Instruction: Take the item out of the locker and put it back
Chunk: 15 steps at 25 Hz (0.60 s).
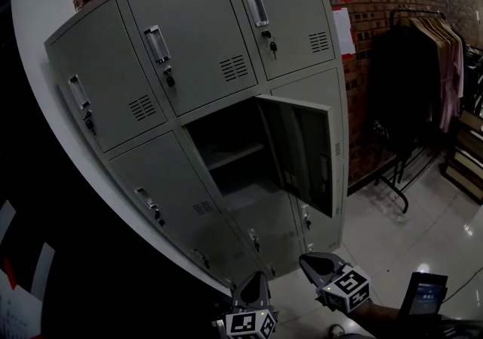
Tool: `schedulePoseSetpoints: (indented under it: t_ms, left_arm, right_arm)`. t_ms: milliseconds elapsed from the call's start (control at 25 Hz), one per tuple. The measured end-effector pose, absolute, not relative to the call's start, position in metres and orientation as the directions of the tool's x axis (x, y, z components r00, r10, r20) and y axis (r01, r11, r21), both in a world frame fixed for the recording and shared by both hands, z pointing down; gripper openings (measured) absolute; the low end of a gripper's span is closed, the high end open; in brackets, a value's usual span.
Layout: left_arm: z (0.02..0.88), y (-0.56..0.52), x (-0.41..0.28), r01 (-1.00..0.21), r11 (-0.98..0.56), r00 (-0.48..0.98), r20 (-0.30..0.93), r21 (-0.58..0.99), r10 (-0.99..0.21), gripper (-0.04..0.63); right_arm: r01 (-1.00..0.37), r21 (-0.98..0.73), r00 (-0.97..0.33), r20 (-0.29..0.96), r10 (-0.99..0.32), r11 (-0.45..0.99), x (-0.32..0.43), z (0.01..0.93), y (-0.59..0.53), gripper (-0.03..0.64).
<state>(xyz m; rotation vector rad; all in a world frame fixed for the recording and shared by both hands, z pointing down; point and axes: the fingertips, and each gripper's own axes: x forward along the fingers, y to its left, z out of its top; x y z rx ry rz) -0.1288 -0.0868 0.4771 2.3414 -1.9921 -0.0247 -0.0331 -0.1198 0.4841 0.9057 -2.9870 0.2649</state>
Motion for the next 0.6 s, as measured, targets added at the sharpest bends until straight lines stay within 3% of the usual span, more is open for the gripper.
schedulePoseSetpoints:
  t_ms: [600]
  left_arm:
    - [0.4801,-0.0936,-0.1313,-0.984,-0.157,0.164,0.076,0.081,-0.984,0.000]
  right_arm:
    - [-0.545,-0.127,-0.838,0.063,-0.542,0.828,-0.0397,0.4794,-0.1291,0.000]
